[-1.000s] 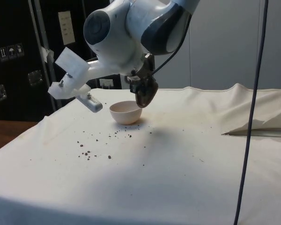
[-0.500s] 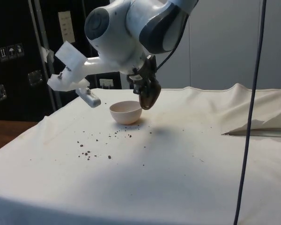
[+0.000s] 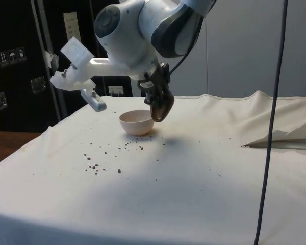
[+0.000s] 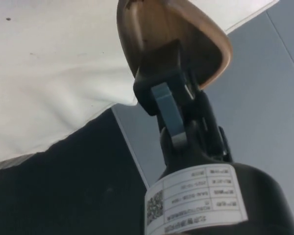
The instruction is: Pour the coffee beans from the cup into the bowl.
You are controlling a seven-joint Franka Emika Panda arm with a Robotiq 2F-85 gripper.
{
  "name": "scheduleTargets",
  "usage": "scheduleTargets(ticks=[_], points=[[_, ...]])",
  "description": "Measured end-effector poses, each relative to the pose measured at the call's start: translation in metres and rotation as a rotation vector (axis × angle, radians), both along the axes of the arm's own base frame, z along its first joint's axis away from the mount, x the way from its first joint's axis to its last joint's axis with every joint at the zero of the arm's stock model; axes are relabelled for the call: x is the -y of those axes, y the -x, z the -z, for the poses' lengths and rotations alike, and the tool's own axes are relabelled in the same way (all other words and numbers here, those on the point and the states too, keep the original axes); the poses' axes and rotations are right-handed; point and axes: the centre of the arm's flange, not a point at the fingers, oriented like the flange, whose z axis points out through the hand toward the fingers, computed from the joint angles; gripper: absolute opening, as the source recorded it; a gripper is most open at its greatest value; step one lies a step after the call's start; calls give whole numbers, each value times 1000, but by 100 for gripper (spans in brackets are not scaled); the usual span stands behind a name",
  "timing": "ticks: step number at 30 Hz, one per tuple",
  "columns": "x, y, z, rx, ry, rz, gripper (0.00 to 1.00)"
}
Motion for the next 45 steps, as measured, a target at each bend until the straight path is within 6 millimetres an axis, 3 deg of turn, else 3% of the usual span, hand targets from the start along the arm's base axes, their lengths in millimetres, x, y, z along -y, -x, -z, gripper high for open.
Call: scheduleTargets(ticks=[6,26,45], points=[[7,1,3,-17,-36,2,3],[14,34,16,-9,-139,2,3],[19,41,24,45,-234,-23,3]])
